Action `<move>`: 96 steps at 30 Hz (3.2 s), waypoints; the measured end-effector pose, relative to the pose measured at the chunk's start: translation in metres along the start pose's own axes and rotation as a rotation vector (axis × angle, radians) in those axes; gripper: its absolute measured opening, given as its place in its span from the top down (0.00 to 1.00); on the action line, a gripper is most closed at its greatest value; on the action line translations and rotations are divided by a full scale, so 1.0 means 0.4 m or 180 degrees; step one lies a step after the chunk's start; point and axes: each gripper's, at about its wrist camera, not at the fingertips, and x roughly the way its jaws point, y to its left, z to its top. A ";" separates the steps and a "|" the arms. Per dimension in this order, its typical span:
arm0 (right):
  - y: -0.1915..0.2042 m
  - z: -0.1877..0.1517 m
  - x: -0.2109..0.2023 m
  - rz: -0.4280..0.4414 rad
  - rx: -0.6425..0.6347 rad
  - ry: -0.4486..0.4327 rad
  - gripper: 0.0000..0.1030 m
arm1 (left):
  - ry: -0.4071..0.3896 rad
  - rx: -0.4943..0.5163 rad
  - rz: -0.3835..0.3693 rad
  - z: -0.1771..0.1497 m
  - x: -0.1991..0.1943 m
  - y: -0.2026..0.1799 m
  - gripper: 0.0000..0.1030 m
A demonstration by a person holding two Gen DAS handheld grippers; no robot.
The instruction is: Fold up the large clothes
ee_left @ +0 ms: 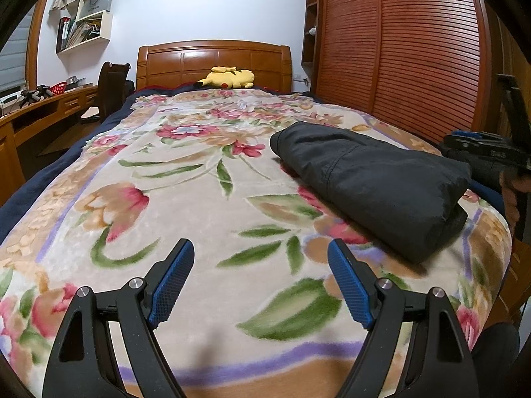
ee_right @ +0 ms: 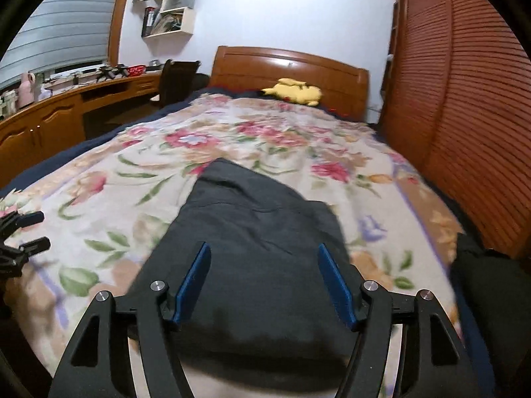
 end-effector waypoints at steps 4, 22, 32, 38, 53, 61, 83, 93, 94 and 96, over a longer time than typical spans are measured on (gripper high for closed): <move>-0.026 -0.013 0.058 -0.0074 0.0087 0.0212 0.33 | 0.0023 0.0017 0.0017 -0.007 0.001 0.002 0.19; 0.019 -0.073 0.047 -0.0145 0.0133 0.0406 0.33 | 0.0040 0.0060 -0.0015 -0.008 0.007 -0.024 0.19; 0.176 -0.059 0.014 0.0518 0.0035 0.0274 0.33 | 0.0073 0.0087 -0.0005 -0.010 0.021 -0.044 0.19; 0.195 -0.085 0.051 0.0657 0.0050 0.0340 0.33 | 0.0071 0.0109 0.0007 -0.010 0.027 -0.052 0.19; 0.096 -0.093 -0.020 0.0517 -0.0086 0.0202 0.33 | 0.0104 0.0186 -0.0083 0.027 0.072 -0.099 0.19; -0.041 -0.167 -0.047 0.0094 0.0173 0.0143 0.33 | 0.0133 0.0316 -0.0131 0.116 0.130 -0.111 0.19; -0.115 -0.238 0.099 0.0076 0.0620 0.0316 0.33 | 0.0415 0.0125 -0.0465 0.333 0.491 -0.119 0.16; -0.143 -0.243 0.116 0.0212 0.0790 0.0325 0.33 | 0.0571 0.0240 -0.0200 0.389 0.662 -0.136 0.16; -0.143 -0.243 0.116 0.0216 0.0794 0.0321 0.33 | 0.0579 0.0214 -0.0201 0.392 0.673 -0.132 0.16; -0.140 -0.244 0.113 0.0198 0.0770 0.0311 0.33 | 0.0601 0.0151 -0.0197 0.397 0.700 -0.126 0.16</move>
